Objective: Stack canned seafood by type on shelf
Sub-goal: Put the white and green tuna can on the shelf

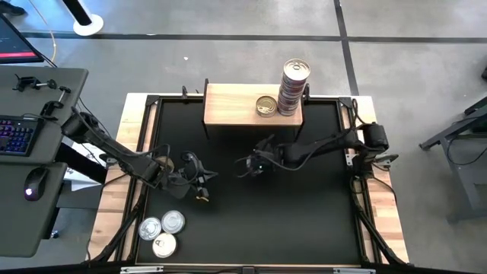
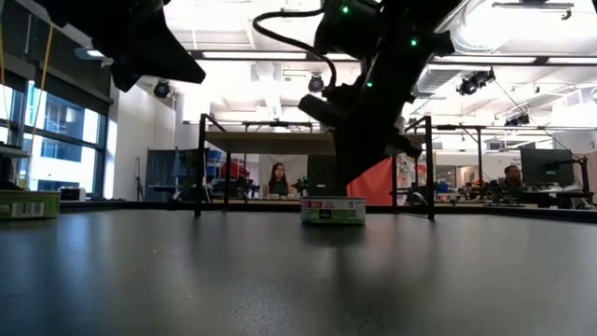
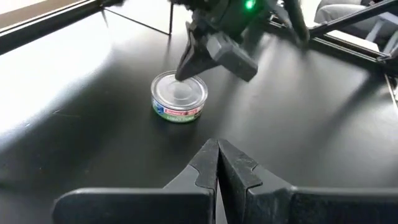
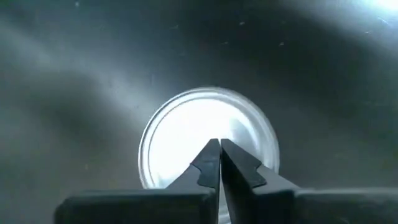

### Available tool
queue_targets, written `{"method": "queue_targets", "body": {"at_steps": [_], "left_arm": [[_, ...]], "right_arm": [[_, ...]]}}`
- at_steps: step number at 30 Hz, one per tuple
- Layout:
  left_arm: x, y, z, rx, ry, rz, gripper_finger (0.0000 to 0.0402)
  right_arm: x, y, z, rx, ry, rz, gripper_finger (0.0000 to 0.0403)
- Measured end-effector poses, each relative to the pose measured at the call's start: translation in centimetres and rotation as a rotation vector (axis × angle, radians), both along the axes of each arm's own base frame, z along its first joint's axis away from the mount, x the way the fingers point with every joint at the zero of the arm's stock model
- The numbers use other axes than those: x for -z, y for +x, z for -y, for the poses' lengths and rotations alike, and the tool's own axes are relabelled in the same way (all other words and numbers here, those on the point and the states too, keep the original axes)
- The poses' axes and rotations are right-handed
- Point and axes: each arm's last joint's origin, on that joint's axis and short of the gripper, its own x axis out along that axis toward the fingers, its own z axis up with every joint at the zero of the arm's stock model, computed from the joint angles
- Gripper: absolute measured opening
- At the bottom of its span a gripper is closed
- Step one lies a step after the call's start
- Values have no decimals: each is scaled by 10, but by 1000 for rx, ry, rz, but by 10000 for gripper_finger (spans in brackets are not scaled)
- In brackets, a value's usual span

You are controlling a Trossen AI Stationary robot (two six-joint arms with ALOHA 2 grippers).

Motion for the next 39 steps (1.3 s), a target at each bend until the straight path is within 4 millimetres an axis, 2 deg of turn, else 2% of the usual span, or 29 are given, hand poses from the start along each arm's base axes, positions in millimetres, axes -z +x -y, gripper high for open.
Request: {"method": "queue_targets", "body": {"at_steps": [7, 12, 17, 19, 21, 24, 28, 30, 34, 39], "left_arm": [[0, -4, 9, 42, 1, -2, 0], [5, -4, 14, 44, 26, -14, 0], [26, 5, 21, 65, 37, -9, 0], [34, 13, 27, 83, 10, 21, 0], [44, 23, 34, 127, 1, 45, 0], [60, 38, 44, 200, 60, 63, 0], [79, 58, 53, 263, 216, -20, 0], [86, 66, 55, 274, 246, -66, 0], [96, 74, 57, 306, 214, -129, 0], [101, 71, 58, 291, 159, -181, 0]], "right_arm": [[20, 6, -25, 47, 17, 23, 0], [22, 15, -65, 9, 117, 177, 0], [14, 13, -100, -34, 199, 279, 0], [3, 8, -109, -59, 201, 308, 0], [-16, 2, -115, -106, 184, 341, 0], [-40, -12, -117, -148, 173, 332, 0], [-42, -30, -112, -137, 162, 181, 0], [-38, -34, -107, -120, 203, 110, 0], [-14, -31, -96, -89, 283, 39, 0], [9, -14, -85, -92, 320, 66, 0]]}}
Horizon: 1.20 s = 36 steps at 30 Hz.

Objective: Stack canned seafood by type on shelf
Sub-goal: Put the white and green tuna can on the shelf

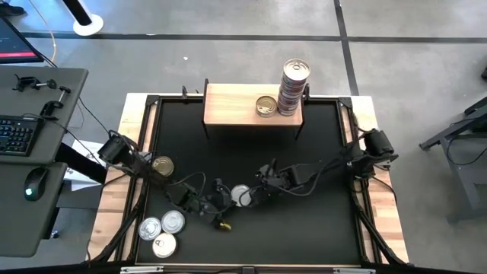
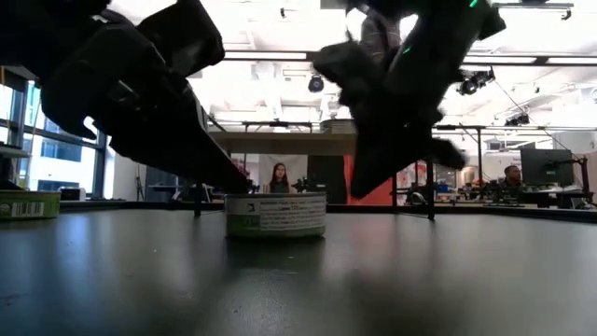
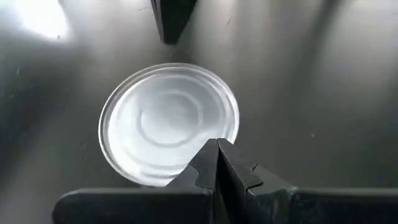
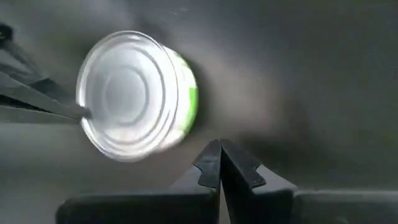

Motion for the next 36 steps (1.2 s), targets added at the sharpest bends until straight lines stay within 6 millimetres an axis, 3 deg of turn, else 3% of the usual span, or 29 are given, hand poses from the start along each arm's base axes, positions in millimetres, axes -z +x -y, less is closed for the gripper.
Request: {"method": "queue_targets", "body": {"at_steps": [5, 10, 14, 17, 23, 36], "left_arm": [[1, -4, 2, -16, 11, -16, 0], [-5, -5, 4, -40, 43, 43, 0], [-17, -6, 7, -28, 79, 94, 0], [-5, -11, 1, -13, 74, 33, 0], [4, -15, -10, -63, -10, 86, 0], [9, -23, -6, -35, 13, 14, 0]], "right_arm": [[16, 17, 6, -21, 44, 60, 0], [31, 19, 5, -44, 81, 21, 0], [31, 19, 1, -61, 78, 25, 0], [30, 21, 0, -63, 86, 51, 0], [28, 24, 0, -42, 95, 86, 0], [19, 32, 1, -2, 110, 147, 0]]}}
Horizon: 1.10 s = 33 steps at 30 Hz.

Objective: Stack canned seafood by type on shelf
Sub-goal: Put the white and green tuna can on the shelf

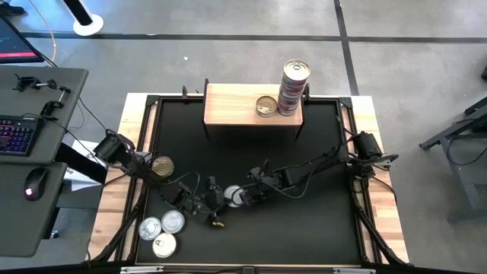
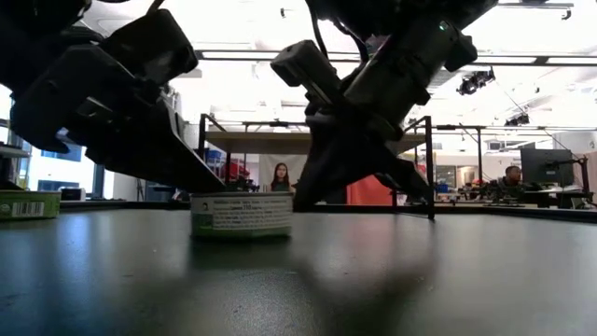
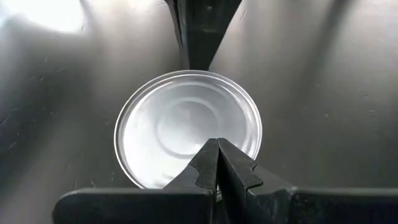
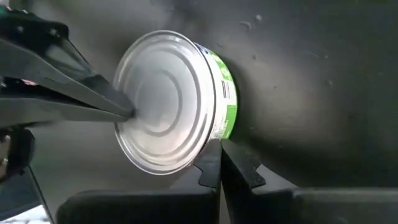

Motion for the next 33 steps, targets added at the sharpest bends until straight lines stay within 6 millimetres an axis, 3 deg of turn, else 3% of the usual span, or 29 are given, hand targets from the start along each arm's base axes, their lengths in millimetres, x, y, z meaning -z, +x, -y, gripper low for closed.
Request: {"method": "queue_targets", "body": {"at_steps": [9, 22, 27, 33], "left_arm": [[0, -4, 6, 26, -2, -14, 0], [7, -20, 22, 54, -36, -53, 0], [-12, -31, 33, 90, -70, -18, 0], [-50, -70, 35, 65, -41, -18, 0]], "right_arm": [[-12, 11, -1, 31, 30, 108, 0], [-57, 34, -10, -109, -7, 214, 0], [-91, 48, -9, -179, -89, 316, 0], [-136, 64, -9, -250, -296, 386, 8]]}}
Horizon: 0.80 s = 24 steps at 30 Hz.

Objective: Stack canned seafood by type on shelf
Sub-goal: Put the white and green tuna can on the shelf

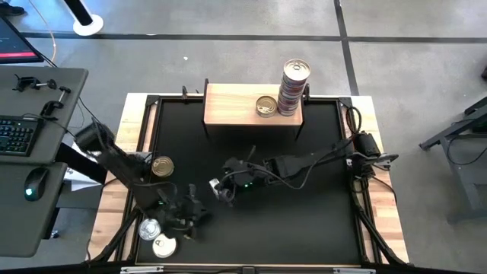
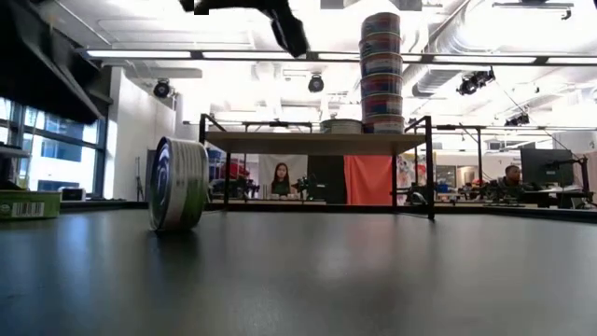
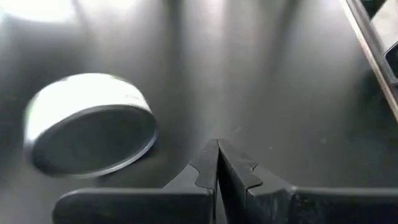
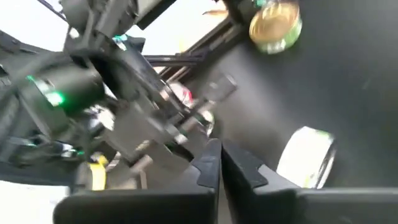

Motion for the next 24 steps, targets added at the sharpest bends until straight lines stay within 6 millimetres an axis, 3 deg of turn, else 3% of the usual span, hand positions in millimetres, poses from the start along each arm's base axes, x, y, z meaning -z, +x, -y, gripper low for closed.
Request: {"method": "queue_targets", "body": {"at_steps": [4, 7, 10, 16, 20, 24], "left_arm": [[-29, -26, -11, -47, -3, 32, 0], [-45, -39, -25, -71, -3, 32, 0], [-60, -48, -38, -83, -21, 50, 0], [-85, -65, -56, -74, -107, 107, 0], [-97, -72, -64, -49, -145, 147, 0], [-103, -76, -69, -32, -163, 166, 0]], "right_arm": [[-18, 17, 1, -28, -148, -16, 51], [-14, 36, -2, -41, -281, -64, 105], [5, 54, -2, -11, -434, -164, 165], [36, 91, 18, 112, -493, -250, 264], [66, 99, 38, 193, -435, -271, 299], [86, 98, 58, 302, -364, -328, 306]]}}
